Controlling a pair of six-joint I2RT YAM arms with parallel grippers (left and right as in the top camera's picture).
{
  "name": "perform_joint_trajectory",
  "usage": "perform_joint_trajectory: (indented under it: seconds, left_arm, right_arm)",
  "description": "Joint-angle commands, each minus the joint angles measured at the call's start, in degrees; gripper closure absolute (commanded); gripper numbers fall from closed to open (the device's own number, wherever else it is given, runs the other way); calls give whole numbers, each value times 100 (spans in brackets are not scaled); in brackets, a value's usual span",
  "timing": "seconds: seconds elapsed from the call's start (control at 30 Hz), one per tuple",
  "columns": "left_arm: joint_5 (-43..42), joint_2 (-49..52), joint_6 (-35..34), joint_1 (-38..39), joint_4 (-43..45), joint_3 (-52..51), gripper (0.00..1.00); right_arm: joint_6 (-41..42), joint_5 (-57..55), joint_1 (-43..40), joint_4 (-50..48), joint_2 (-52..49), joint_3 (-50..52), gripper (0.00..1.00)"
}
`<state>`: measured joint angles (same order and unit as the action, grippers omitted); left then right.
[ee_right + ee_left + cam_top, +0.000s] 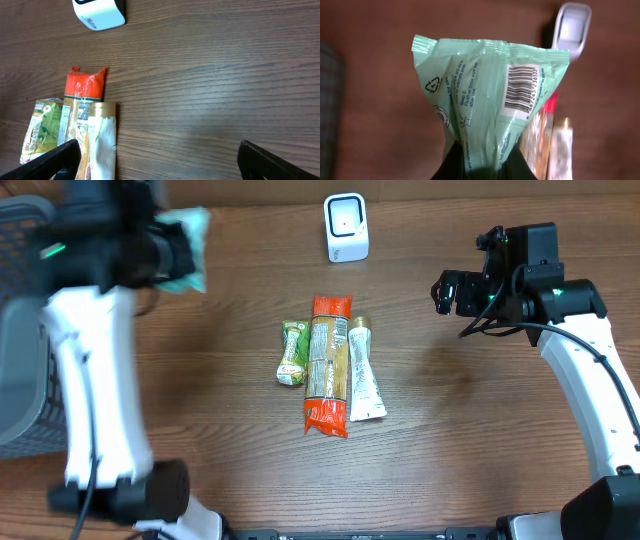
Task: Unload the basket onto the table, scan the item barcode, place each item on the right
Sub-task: 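Place the mint-green pouch left of the green packet and release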
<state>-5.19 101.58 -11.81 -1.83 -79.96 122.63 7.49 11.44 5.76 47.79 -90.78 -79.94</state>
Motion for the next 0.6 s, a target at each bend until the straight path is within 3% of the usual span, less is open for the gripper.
perform_joint_trajectory:
  seconds: [0.0, 0.27, 0.47, 0.5, 0.57]
  left_arm:
    - [216, 562, -890, 520, 140, -1056, 96]
    - [-17, 1534, -1145, 1163, 1283, -3025, 96]
    - [-101, 1692, -1309, 1200, 1794, -3698, 95]
    - [-76, 1692, -1305, 1196, 1790, -3696, 87]
    - [-57, 1681, -1303, 1196, 1784, -3679, 56]
  right_arm:
    - [17, 20, 28, -15, 20, -144, 0]
    - [17, 20, 28, 11, 20, -144, 0]
    - [17, 20, 28, 13, 20, -144, 0]
    - [17, 20, 28, 9, 20, -144, 0]
    - [17, 20, 28, 9, 20, -144, 0]
